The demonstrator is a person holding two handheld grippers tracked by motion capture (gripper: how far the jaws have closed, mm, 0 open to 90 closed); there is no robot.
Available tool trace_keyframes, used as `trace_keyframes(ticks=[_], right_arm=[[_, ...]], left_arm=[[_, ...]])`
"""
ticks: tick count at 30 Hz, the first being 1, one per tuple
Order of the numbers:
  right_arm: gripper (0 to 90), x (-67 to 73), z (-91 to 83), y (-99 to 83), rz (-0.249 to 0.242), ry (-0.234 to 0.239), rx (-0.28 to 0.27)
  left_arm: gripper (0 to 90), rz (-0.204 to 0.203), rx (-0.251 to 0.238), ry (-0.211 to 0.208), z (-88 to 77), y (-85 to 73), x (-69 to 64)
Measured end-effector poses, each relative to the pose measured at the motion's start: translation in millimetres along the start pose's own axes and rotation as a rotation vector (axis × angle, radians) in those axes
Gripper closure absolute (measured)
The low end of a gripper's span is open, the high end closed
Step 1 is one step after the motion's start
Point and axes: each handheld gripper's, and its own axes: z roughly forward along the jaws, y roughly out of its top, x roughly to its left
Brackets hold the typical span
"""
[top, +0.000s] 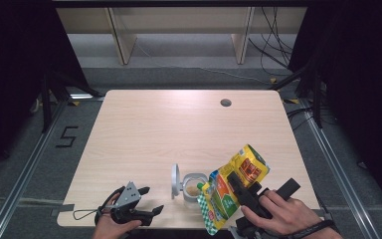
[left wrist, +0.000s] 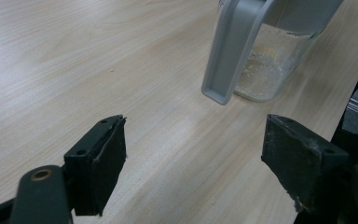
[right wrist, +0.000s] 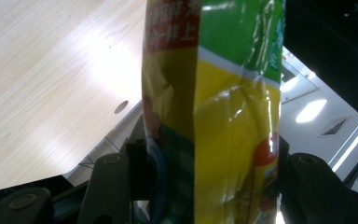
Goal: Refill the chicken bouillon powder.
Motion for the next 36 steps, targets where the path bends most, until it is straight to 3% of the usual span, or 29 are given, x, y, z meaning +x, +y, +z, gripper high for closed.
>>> trace_keyframes(ticks=[2,3,11,16,26,36], right_arm=[[53.4,0.7,-0.4,0.1,0.004,-0.001,-0.001],[53.4,0.6,0.0,-0.1,0.007,0.005,-0.006],[53.5,0.9,-0.1,-0.9,0.018,0.006,-0.003],[53.6,0.8,0.6,-3.1,-0.008,0.007,-0.007],[53.9,2.8,-3.6,-4.9,0.02,0.02,-0.002],[54.0,3.0,-10.2,-5.0,0.015,0.009,-0.003]], left_arm=[[21.3,0.02,0.013,0.006,-0.8,0.3,1.3],[21.4,-0.004,-0.002,0.001,-0.1,0.0,-0.2],[21.4,0.003,-0.001,0.001,-0.1,0.1,0.1],[21.5,0.001,-0.002,0.0,-0.2,0.0,0.1],[21.5,-0.007,0.0,0.003,-0.2,-0.2,0.1],[21.6,-0.016,0.002,0.004,0.2,-0.3,-0.6]])
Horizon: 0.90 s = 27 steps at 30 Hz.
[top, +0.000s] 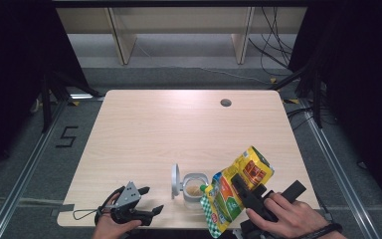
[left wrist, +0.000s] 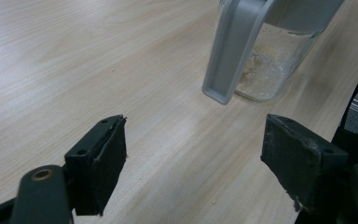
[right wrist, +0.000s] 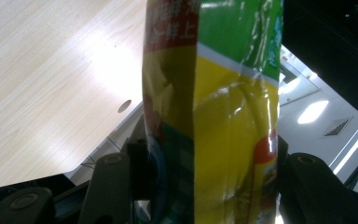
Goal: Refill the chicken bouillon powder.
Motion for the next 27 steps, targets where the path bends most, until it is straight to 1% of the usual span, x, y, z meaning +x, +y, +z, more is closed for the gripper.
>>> trace_keyframes(ticks=[2,3,4,7,9,11,13,15,16,19,20,21,24,25,26,27], right_arm=[[54.0,-0.9,-0.5,-0.2,-0.013,0.0,-0.011],[54.0,-0.2,-2.1,-1.0,0.001,0.002,0.0],[54.0,-0.1,-2.6,-1.2,0.001,0.002,0.002],[54.1,-0.2,-3.9,-1.4,-0.015,-0.001,-0.003],[54.1,1.7,-5.0,-1.7,0.001,0.001,0.004],[54.1,1.7,-5.0,-1.7,-0.009,0.002,-0.001],[54.1,1.9,-5.6,-2.1,-0.003,0.003,0.003],[54.1,1.6,-4.9,-1.8,-0.01,0.001,0.0],[54.1,1.8,-5.2,-2.0,-0.001,0.001,0.002],[54.2,1.5,-5.4,-1.9,-0.002,-0.002,0.001],[54.2,1.3,-5.5,-1.6,-0.003,-0.001,0.002],[54.2,0.8,-5.9,-1.3,-0.015,0.001,-0.003],[54.2,0.4,-6.9,-0.6,-0.008,-0.004,-0.003],[54.2,0.3,-6.9,-0.5,-0.009,-0.004,-0.003],[54.2,0.2,-7.1,-0.4,-0.01,-0.006,-0.003],[54.3,-0.5,-6.9,-0.5,-0.015,-0.009,-0.009]], left_arm=[[21.6,0.005,-0.003,-0.001,-0.2,0.1,0.2],[21.6,0.01,-0.002,0.0,-0.2,0.1,0.7],[21.6,0.017,-0.002,0.0,-0.3,0.3,1.1],[21.6,0.017,-0.002,-0.002,-0.2,0.3,0.8],[21.6,0.017,0.002,-0.001,-0.1,0.4,0.9],[21.6,0.022,0.004,-0.001,0.1,0.5,1.0],[21.6,-0.001,0.005,0.002,0.6,-0.1,0.1],[21.6,0.0,0.006,0.002,0.7,-0.2,0.3],[21.6,0.001,0.005,0.0,0.7,-0.2,0.1],[21.6,0.002,0.006,0.002,0.6,-0.2,0.3],[21.6,0.006,0.004,-0.002,0.0,0.2,0.2],[21.6,0.019,-0.001,-0.002,-0.1,0.3,0.7],[21.6,0.017,0.002,0.0,0.2,0.3,1.0],[21.6,-0.005,0.003,0.0,0.6,-0.3,-0.1],[21.6,0.0,0.004,-0.002,0.6,-0.1,-0.3],[21.6,0.015,0.009,0.0,0.2,0.1,0.4]])
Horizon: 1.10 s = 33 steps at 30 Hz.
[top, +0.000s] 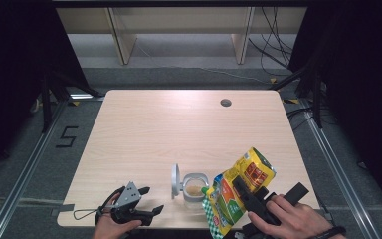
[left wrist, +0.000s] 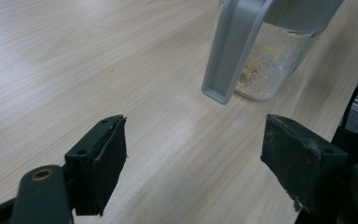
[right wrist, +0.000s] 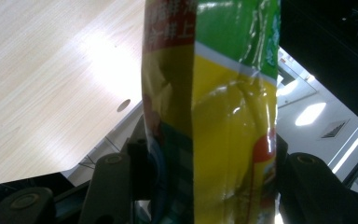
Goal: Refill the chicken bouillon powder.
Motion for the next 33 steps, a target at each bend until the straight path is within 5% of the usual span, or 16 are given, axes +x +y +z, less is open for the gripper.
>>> trace_keyframes(ticks=[5,6,8,16,21,25,33], right_arm=[[54.4,-1.9,2.8,0.2,-0.004,-0.002,-0.006],[54.4,-1.9,3.8,0.3,0.001,0.003,-0.006],[54.4,-3.9,6.1,0.9,-0.015,0.0,-0.012],[54.4,-6.7,9.6,2.6,-0.008,0.003,-0.017],[54.4,-6.6,12.9,2.2,-0.001,0.003,-0.021],[54.4,-6.0,15.5,1.6,-0.001,0.011,-0.026],[54.5,-4.2,18.3,0.1,0.024,0.021,-0.035]], left_arm=[[21.6,0.015,0.001,-0.002,0.1,0.4,1.1],[21.6,-0.018,-0.006,-0.002,0.8,-0.3,-0.6],[21.6,-0.018,-0.008,0.0,0.4,-0.3,-0.4],[21.6,0.022,0.003,0.001,-1.1,0.4,1.4],[21.6,-0.024,-0.019,0.001,2.3,-0.4,-2.0],[21.6,0.02,0.0,0.001,-0.8,0.6,1.3],[21.6,0.01,-0.016,0.003,1.6,-0.1,0.1]])
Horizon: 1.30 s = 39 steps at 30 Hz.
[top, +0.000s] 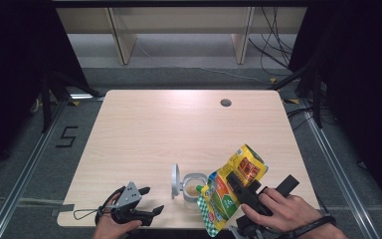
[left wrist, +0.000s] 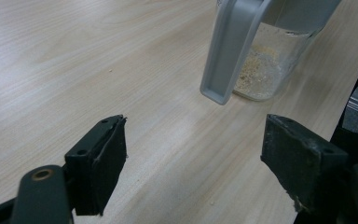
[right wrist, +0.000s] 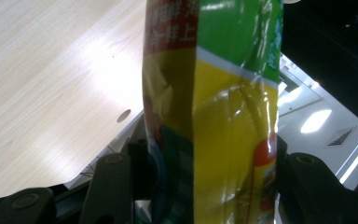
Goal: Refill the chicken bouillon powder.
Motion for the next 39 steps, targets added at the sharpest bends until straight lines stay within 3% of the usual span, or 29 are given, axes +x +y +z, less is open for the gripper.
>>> trace_keyframes(ticks=[11,17,21,22,24,29,39], right_arm=[[54.5,-1.1,2.0,-0.6,-0.008,0.001,-0.013],[54.5,0.0,1.4,-1.8,0.012,0.009,-0.006],[54.6,-0.8,0.6,-3.0,-0.012,0.007,-0.004],[54.6,-1.9,0.2,-3.4,-0.02,0.008,-0.002],[54.7,-2.0,-0.5,-3.6,-0.011,0.004,-0.001],[54.8,-3.0,-0.1,-4.0,-0.028,0.003,-0.012],[54.9,-0.6,-1.3,-6.6,-0.022,0.008,0.005]], left_arm=[[21.6,0.004,0.013,-0.004,-1.9,0.5,0.7],[21.6,0.001,0.011,-0.007,-1.8,0.6,0.8],[21.6,0.006,0.014,-0.004,-1.8,0.5,0.9],[21.6,-0.013,0.015,-0.005,-1.6,0.2,-0.1],[21.6,-0.013,0.013,-0.004,-1.7,0.2,-0.2],[21.6,0.003,0.012,-0.005,-2.1,0.4,0.7],[21.6,-0.021,0.014,-0.005,-1.1,-0.2,-0.1]])
